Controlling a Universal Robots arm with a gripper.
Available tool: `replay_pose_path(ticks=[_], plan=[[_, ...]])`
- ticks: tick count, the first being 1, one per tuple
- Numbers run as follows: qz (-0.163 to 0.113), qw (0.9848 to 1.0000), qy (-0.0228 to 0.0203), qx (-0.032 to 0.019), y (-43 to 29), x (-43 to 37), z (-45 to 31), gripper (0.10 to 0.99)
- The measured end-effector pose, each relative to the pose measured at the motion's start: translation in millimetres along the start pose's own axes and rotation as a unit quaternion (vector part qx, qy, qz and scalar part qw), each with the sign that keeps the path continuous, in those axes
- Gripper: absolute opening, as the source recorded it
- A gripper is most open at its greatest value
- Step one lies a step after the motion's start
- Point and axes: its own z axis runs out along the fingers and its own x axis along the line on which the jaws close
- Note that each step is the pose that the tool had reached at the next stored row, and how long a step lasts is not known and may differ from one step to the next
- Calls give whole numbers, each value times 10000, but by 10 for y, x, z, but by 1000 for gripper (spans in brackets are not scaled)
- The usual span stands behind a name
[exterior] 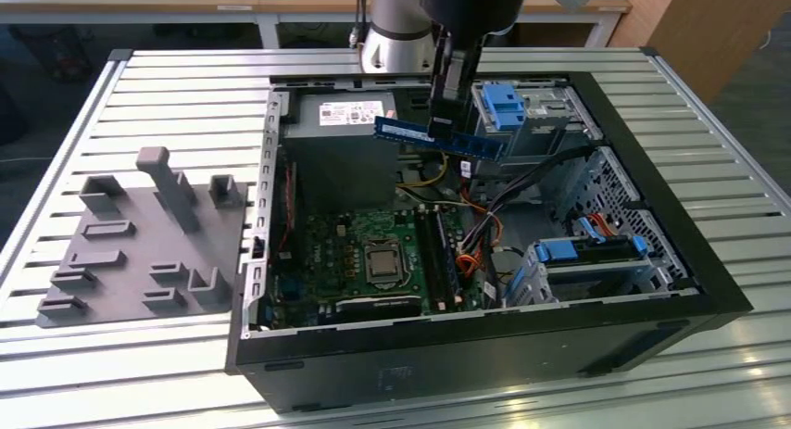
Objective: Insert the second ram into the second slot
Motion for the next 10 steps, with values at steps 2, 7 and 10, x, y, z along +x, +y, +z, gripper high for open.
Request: replay_pose_path(ticks=[2, 7, 10], plan=[[34, 10000, -1, 0, 0, 0, 0, 114], [115, 9999, -4, 2, 0, 0, 0, 114], [168, 9999, -6, 2, 0, 0, 0, 114]])
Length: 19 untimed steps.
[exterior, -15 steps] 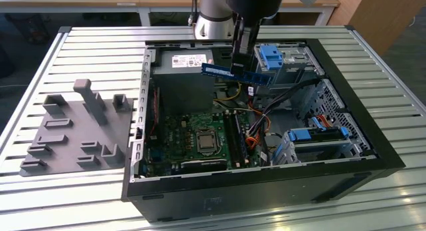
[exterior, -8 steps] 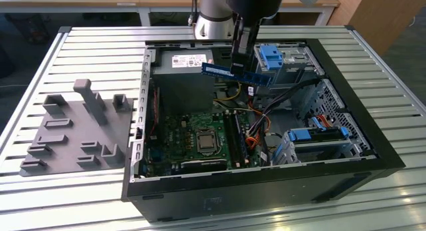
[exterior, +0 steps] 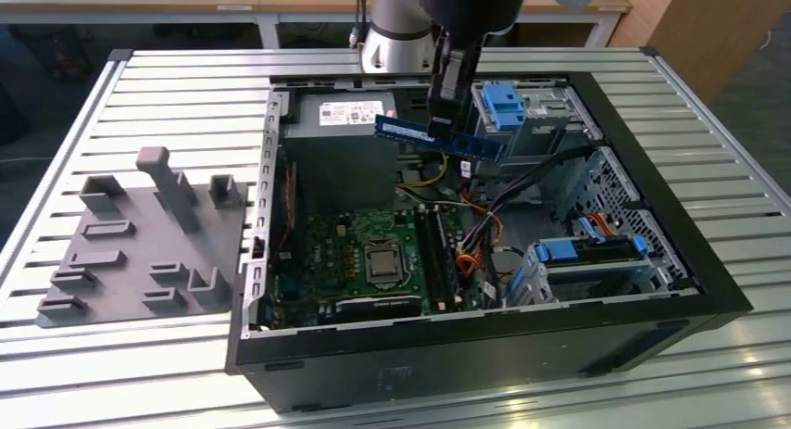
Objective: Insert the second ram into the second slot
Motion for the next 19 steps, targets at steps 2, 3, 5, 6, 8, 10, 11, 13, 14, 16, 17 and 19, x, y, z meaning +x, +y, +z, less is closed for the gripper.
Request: replay_pose_path(ticks=[2, 3, 5, 6, 8, 10, 11, 13, 14, 16, 17, 19], plan=[[35, 10000, -1, 1, 0, 0, 0, 114], [50, 10000, -2, 1, 0, 0, 0, 114], [75, 10000, -3, 1, 0, 0, 0, 114], [87, 10000, -3, 1, 0, 0, 0, 114], [114, 9999, -4, 2, 0, 0, 0, 114], [141, 9999, -5, 2, 0, 0, 0, 114], [154, 9999, -6, 2, 0, 0, 0, 114], [184, 9998, -7, 3, 0, 0, 0, 114], [200, 9998, -7, 3, 0, 0, 0, 114], [236, 9997, -9, 4, 0, 0, 0, 114], [256, 9997, -10, 4, 0, 0, 0, 114], [301, 9995, -10, 5, 0, 0, 0, 114]])
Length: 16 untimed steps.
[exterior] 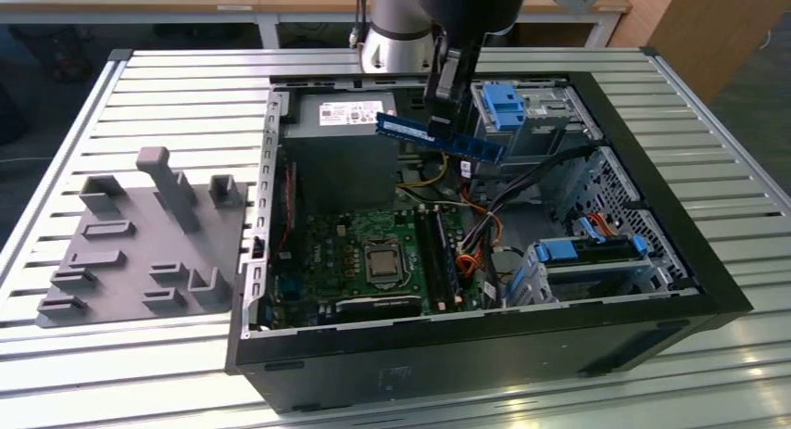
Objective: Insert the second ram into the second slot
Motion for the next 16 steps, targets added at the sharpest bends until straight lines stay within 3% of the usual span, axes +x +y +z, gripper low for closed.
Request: replay_pose_path(ticks=[7, 16], plan=[[397, 9992, -7, 9, 0, 0, 1, 114], [1027, 9947, -31, 18, 0, 0, 3, 114]])
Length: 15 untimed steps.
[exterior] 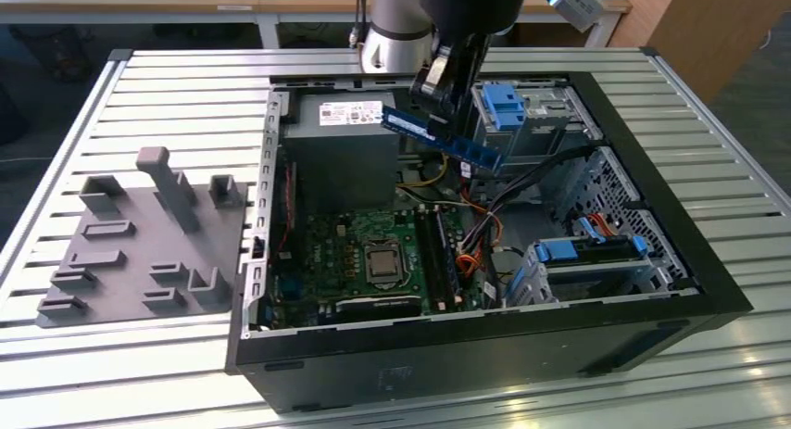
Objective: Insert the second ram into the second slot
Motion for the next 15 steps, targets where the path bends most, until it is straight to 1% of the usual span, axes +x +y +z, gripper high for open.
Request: replay_pose_path(ticks=[7, 15], plan=[[337, 9994, -12, 4, 0, 0, 1, 114], [667, 9978, -25, 9, 0, 0, 3, 114]])
